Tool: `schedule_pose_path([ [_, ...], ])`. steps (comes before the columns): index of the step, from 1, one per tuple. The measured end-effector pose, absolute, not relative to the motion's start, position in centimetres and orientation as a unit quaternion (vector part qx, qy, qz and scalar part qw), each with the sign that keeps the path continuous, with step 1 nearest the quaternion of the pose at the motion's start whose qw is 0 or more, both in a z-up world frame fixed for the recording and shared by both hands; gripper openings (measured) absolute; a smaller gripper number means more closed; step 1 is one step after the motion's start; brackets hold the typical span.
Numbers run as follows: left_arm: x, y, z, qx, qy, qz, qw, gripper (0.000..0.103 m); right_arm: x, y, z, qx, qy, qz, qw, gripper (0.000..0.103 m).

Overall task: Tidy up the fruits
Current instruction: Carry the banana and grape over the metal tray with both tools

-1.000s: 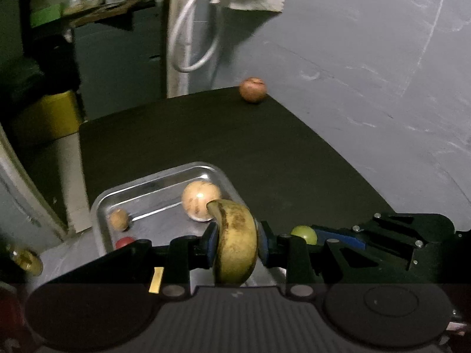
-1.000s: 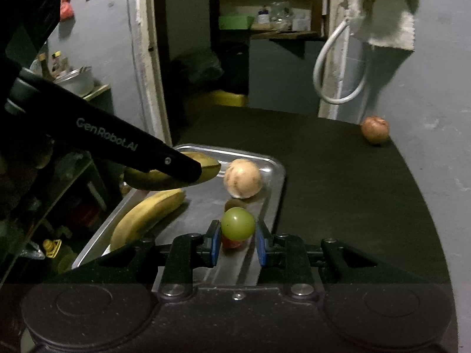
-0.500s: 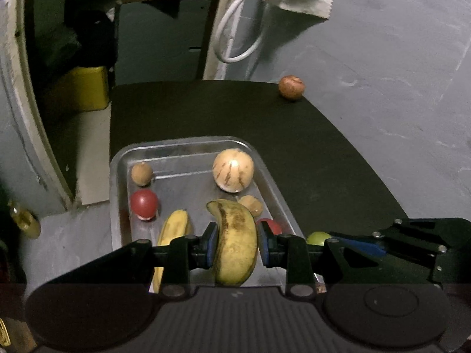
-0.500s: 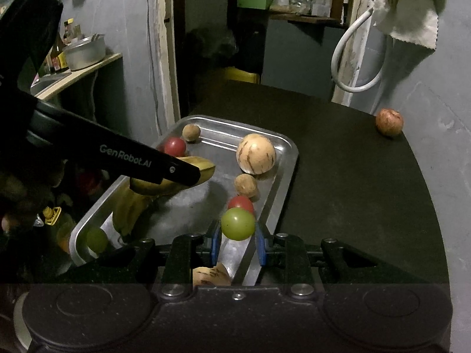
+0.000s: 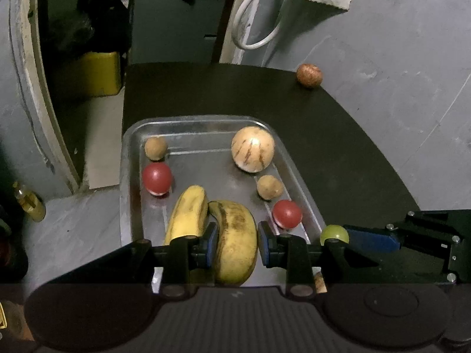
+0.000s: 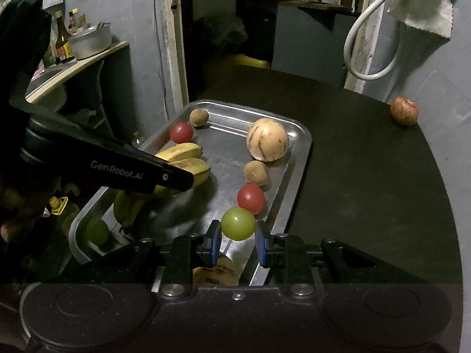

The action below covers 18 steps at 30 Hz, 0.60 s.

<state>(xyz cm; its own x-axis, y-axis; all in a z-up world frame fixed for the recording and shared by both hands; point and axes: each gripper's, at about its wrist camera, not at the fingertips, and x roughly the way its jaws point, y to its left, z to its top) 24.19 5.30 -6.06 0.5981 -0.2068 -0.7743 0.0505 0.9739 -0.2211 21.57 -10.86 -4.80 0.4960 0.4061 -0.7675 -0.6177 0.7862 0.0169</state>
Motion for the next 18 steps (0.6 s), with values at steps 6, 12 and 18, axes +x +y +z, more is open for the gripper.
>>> schedule_pose_path([
  [6,24.0,5.4,-6.5,-0.097,0.448,-0.074,0.886,0.031,21.8,-10.7,-5.1,-0.128,0.41,0.303,0.851,0.026],
  [12,23.7,5.7,-7.3,-0.113,0.461,-0.071,0.877,0.031,22.1,-10.8,-5.4,-0.125,0.416,0.302,0.849,0.026],
  [18,23.6,5.7,-7.4,-0.118,0.465,-0.071,0.874,0.032,22.6,-10.7,-5.9,-0.128,0.424,0.298,0.845,0.026],
])
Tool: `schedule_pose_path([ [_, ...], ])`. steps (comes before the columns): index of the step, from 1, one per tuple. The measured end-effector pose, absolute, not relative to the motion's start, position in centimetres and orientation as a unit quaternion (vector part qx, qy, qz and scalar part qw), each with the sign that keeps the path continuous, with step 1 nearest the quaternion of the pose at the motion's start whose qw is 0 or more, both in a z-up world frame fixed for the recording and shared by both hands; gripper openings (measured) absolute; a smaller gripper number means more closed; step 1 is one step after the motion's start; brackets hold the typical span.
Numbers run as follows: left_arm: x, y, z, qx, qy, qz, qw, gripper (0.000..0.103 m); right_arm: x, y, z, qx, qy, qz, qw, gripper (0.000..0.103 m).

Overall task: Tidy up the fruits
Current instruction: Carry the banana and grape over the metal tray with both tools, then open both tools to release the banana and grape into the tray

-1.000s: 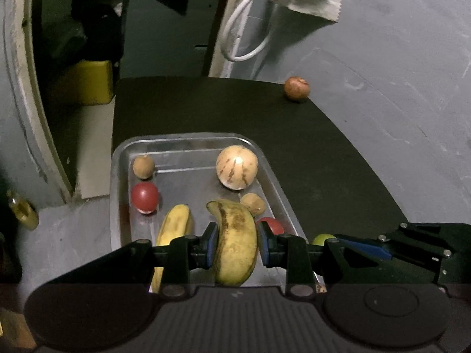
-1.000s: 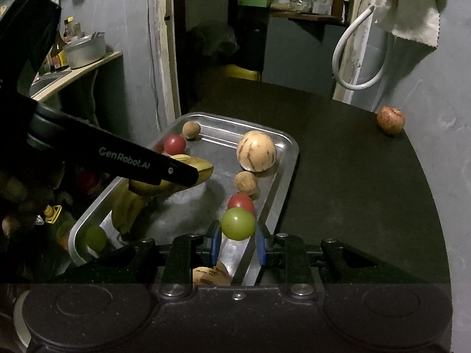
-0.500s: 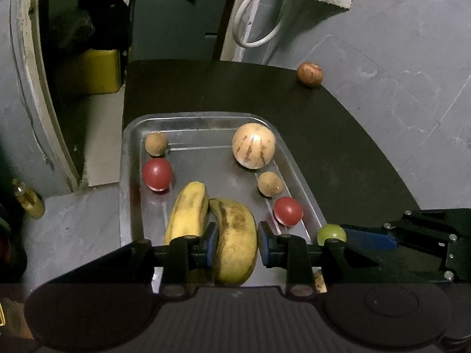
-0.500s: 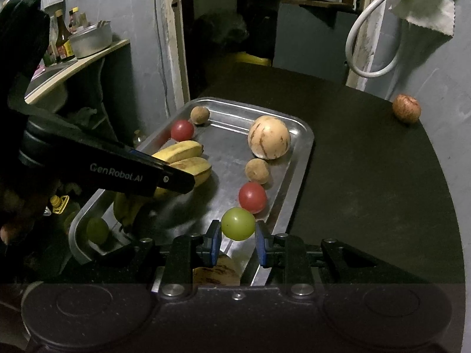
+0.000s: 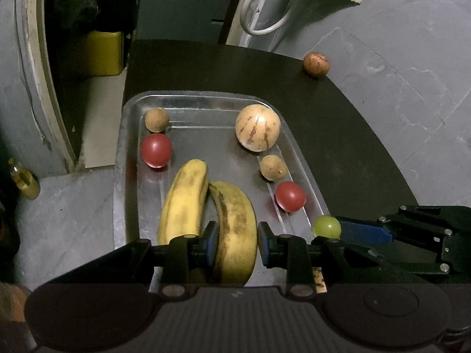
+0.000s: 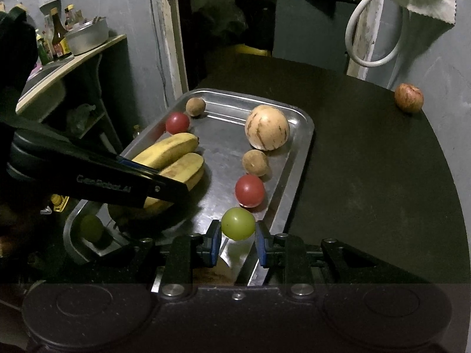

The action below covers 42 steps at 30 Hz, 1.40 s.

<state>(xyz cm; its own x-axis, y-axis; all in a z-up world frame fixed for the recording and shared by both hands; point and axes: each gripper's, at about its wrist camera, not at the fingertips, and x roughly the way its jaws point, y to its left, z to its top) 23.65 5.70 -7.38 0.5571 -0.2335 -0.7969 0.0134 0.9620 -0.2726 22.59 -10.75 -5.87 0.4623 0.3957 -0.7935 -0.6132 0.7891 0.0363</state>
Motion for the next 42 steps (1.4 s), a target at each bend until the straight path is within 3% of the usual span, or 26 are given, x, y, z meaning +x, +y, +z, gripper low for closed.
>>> schedule_pose_path([
  [35,24.16,5.84,-7.72,-0.146,0.475,-0.057,0.866,0.038,23.45,-10.1,-6.34,-0.148,0.431,0.29,0.841,0.029],
  [42,23.99,5.8,-7.63,-0.156,0.475,-0.056,0.864,0.044,23.14,-10.61,-6.05,-0.151,0.43,0.27,0.848,0.039],
])
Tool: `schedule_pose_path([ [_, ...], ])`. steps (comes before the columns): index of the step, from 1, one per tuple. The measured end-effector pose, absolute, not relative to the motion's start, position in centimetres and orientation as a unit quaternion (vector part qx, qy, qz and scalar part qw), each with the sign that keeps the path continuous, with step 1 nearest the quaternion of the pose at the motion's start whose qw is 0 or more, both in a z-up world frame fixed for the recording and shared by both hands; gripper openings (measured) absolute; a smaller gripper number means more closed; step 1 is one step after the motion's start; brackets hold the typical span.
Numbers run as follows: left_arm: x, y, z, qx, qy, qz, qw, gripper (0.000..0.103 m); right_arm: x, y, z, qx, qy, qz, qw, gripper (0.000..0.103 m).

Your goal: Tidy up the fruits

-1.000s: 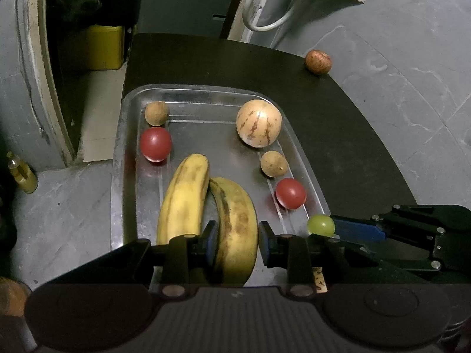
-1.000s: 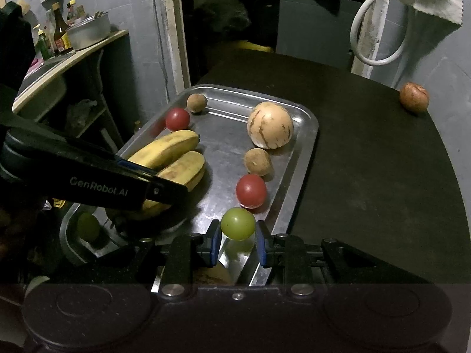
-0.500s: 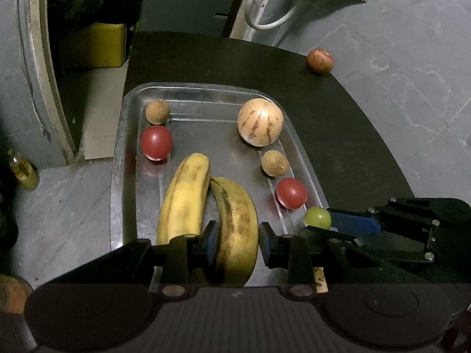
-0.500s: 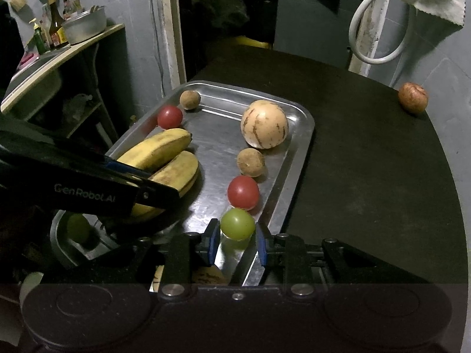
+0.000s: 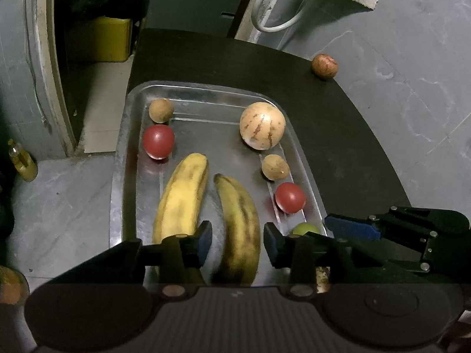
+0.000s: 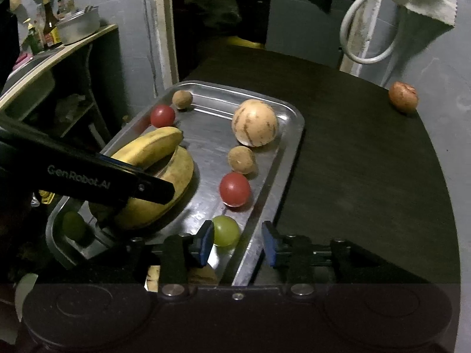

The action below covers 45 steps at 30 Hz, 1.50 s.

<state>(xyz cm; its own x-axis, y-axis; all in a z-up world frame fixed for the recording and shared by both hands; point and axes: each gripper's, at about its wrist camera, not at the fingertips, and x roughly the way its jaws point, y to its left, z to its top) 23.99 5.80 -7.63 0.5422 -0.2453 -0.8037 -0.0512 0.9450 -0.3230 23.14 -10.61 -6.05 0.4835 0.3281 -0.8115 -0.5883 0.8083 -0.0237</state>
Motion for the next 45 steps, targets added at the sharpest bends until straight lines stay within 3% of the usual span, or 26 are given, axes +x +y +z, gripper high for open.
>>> schedule_pose_path([
  [8,23.9,5.8,-7.6,-0.168,0.472,-0.053,0.864,0.048,22.7,-11.7,-5.2,-0.139,0.421,0.241,0.863,0.051],
  [13,23.8,5.7,-7.3,-0.176,0.47,-0.056,0.863,0.06,22.5,-12.7,-4.7,-0.128,0.417,0.209,0.875,0.073],
  [17,23.7,5.6,-6.9,-0.179,0.47,-0.048,0.863,0.064,22.5,-13.7,-4.5,-0.117,0.42,0.175,0.883,0.08],
  [22,23.9,5.1,-5.8,-0.181,0.457,-0.05,0.869,0.082,22.4,-14.7,-3.9,-0.101,0.414,0.139,0.894,0.091],
  [26,24.0,4.9,-5.1,-0.178,0.449,-0.054,0.874,0.089,22.1,-15.1,-3.4,-0.093,0.405,0.11,0.903,0.092],
  [30,23.8,4.9,-4.4,-0.189,0.428,-0.055,0.882,0.102,21.5,-15.4,-2.8,-0.085,0.393,0.09,0.911,0.093],
  [33,23.5,5.4,-4.1,-0.213,0.417,-0.066,0.881,0.102,21.0,-15.6,-2.2,-0.075,0.378,0.079,0.919,0.102],
  [45,21.3,5.7,-2.0,-0.211,0.377,-0.067,0.9,0.102,18.4,-15.6,0.3,-0.055,0.331,0.046,0.941,0.102],
])
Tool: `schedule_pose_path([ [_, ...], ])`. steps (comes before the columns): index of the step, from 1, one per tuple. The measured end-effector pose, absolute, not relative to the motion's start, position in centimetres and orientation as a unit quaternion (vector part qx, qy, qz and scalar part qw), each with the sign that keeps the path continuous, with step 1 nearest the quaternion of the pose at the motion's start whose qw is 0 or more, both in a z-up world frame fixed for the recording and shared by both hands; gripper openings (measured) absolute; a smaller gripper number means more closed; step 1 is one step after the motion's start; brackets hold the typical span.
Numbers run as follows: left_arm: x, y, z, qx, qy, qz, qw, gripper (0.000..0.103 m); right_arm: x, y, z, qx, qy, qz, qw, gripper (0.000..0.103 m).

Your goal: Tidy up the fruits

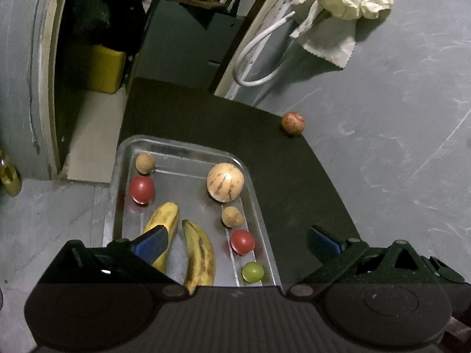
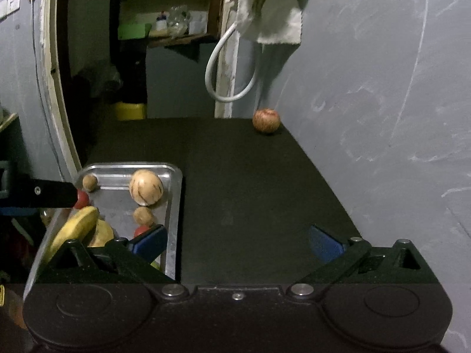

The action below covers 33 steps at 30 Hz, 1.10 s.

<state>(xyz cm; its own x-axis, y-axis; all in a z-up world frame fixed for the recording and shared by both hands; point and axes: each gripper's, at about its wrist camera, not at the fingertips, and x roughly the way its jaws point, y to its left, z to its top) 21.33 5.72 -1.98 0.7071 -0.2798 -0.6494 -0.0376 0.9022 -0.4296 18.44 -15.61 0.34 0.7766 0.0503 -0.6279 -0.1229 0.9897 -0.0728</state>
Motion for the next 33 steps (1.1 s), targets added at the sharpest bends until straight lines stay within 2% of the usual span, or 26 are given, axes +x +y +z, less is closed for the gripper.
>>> schedule_pose_path([
  [17,16.5,7.0,0.3,-0.112,0.348,-0.034,0.93,0.102,12.9,-14.8,1.2,0.013,0.281,0.019,0.959,0.102],
  [33,10.8,9.2,0.1,-0.087,0.335,-0.015,0.938,0.102,9.9,-13.7,1.9,0.022,0.265,0.022,0.964,0.102],
])
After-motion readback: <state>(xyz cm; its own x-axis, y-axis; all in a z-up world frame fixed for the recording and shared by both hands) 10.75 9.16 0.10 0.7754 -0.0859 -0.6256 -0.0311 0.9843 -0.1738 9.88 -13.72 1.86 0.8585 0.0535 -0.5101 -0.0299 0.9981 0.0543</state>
